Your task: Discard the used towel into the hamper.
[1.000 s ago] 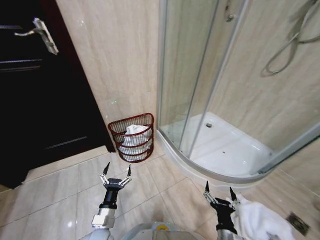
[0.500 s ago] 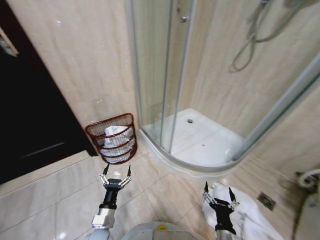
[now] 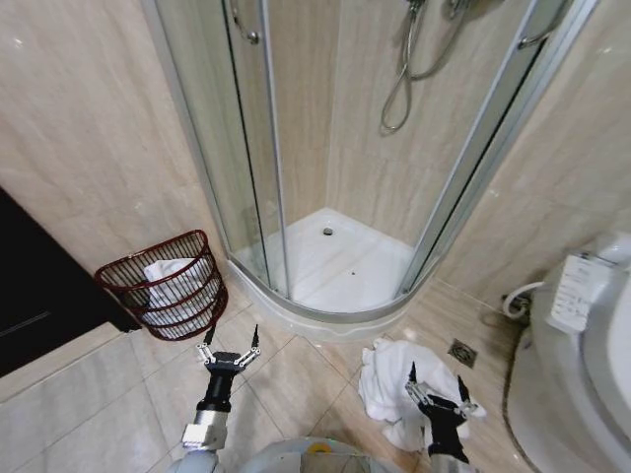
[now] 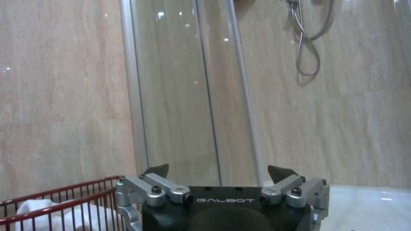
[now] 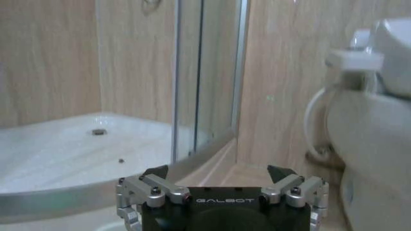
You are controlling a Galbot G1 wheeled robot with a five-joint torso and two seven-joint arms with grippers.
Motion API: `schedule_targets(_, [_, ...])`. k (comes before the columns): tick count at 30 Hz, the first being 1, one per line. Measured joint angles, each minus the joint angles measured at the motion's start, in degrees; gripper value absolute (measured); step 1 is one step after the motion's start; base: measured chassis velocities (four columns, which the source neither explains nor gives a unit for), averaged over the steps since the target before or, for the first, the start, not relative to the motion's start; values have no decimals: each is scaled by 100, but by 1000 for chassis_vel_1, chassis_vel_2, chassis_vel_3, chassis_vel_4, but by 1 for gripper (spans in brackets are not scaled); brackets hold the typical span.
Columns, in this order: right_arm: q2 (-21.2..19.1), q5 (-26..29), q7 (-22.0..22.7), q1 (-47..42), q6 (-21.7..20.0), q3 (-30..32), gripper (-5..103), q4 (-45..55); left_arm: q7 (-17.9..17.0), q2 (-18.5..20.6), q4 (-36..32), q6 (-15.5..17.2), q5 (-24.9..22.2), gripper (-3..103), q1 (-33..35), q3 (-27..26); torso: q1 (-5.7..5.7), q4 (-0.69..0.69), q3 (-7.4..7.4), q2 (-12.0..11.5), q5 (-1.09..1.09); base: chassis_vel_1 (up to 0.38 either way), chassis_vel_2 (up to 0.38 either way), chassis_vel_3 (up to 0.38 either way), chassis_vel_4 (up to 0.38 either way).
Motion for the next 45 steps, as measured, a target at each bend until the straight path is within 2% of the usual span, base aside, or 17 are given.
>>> schedule_targets(4, [-32, 466, -315, 167, -268, 188, 100, -206, 47, -4, 7, -3, 10, 100, 30, -1, 0, 0, 0, 0, 0, 0, 0, 0, 0])
schedule_targets(8, [-14, 715, -981, 472, -638, 489, 100, -565, 56, -28, 7, -10, 21, 100, 58, -8, 0, -1, 0, 1, 2, 0, 0, 0, 0])
schedule_targets(12, [-149, 943, -1144, 628, -941, 552, 100, -695, 55, -37, 0, -22, 23, 100, 83, -30, 0, 0, 1, 1, 2, 0, 0, 0, 0])
schedule_targets(15, [-323, 1179, -1434, 797, -1421, 648, 100, -830, 41, -48, -19, -49, 18, 100, 128, -75, 0, 0, 1, 1, 1, 0, 0, 0, 0])
schedule_targets(17, [-363, 1186, -1531, 873, -1521, 682, 100, -925, 33, -51, -20, -61, 14, 100, 141, -86, 0, -1, 1, 1, 1, 0, 0, 0, 0])
schedule_targets(20, [-524, 1321, -1714, 1181, -1962, 730, 100, -1244, -17, -51, -19, -89, -2, 100, 171, -116, 0, 0, 1, 1, 1, 0, 0, 0, 0])
schedule_targets(26, [-726, 1432, -2130, 1658, -2232, 812, 100, -1787, -32, -48, -8, -102, -33, 100, 169, -151, 0, 0, 1, 1, 2, 0, 0, 0, 0])
schedule_targets(29, [-906, 1568, -2699, 1934, -2424, 880, 100, -2048, -36, -46, 17, -102, -43, 100, 140, -162, 0, 0, 1, 1, 1, 0, 0, 0, 0])
schedule_targets(30, [-906, 1568, -2699, 1934, -2424, 880, 100, -2048, -36, -46, 17, -102, -43, 100, 140, -162, 0, 0, 1, 1, 1, 0, 0, 0, 0])
schedule_targets(33, [-989, 1720, -3396, 2220, -2626, 941, 100, -2309, -37, -34, 30, -89, -58, 100, 116, -177, 0, 0, 1, 1, 1, 0, 0, 0, 0])
schedule_targets(34, [-989, 1720, -3396, 2220, -2626, 941, 100, -2309, -37, -34, 30, -89, -58, 100, 116, -177, 0, 0, 1, 1, 1, 0, 0, 0, 0])
schedule_targets(36, [-991, 1764, -3827, 2326, -2667, 968, 100, -2449, -37, -29, 39, -70, -66, 100, 81, -198, 0, 0, 1, 1, 1, 0, 0, 0, 0])
schedule_targets(37, [-991, 1764, -3827, 2326, -2667, 968, 100, -2449, -37, -29, 39, -70, -66, 100, 81, -198, 0, 0, 1, 1, 1, 0, 0, 0, 0])
schedule_targets(39, [-976, 1765, -4134, 2369, -2781, 972, 100, -2557, -37, -22, 43, -36, -77, 100, 37, -209, 0, -1, 2, 1, 0, 0, 0, 0, 0])
schedule_targets(45, [-885, 1757, -4202, 2458, -2927, 942, 100, -2808, -32, -10, 43, 28, -83, 100, -24, -210, 0, 0, 1, 2, 1, 0, 0, 0, 0])
